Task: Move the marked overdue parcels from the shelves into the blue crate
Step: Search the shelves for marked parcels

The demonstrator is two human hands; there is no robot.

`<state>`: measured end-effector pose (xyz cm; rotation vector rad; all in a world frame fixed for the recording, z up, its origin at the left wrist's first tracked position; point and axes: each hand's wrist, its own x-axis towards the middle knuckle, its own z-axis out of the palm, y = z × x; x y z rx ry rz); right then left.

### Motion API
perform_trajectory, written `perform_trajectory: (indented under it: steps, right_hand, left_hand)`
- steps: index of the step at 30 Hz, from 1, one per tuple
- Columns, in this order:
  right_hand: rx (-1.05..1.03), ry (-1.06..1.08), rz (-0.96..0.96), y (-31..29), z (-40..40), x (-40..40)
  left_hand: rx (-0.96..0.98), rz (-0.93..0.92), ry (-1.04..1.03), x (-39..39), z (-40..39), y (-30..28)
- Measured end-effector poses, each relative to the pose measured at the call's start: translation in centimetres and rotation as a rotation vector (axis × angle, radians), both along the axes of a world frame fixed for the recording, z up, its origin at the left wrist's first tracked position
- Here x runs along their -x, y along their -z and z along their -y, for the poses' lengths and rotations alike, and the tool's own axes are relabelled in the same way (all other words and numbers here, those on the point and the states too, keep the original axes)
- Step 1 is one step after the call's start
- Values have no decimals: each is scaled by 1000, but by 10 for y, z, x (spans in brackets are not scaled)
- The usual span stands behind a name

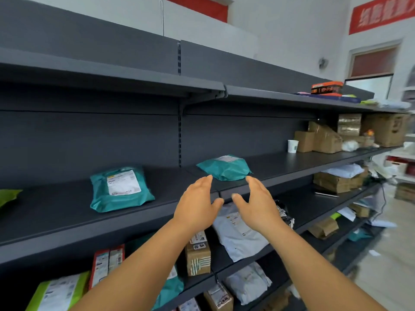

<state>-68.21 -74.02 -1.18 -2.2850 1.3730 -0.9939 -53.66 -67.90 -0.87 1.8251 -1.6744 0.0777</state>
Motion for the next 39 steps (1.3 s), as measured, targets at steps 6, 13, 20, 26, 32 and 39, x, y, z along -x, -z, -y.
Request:
perform_trajectory:
  steps: [6,13,20,26,32,39]
  right_hand:
    - [59,-30,47,0,89,-11]
    - [17,-105,48,0,210,-27]
    - [-110,-180,32,-1,296,-43]
    - [-180,-308,-41,7,321,-52]
    - [-141,-346,79,10,318,-53]
    - [-71,-439,306,13,311,-46]
  left_hand:
    - [17,-36,-52,-4,68,8]
    - [-44,-38,-179,-8,169,9]
    - [-253,-53,-306,-12,248,9]
    - [-324,-42,-334,-13,271,12]
    - [-213,-69,-311,-9,280,15]
    - [23,-109,-297,-7,272,20]
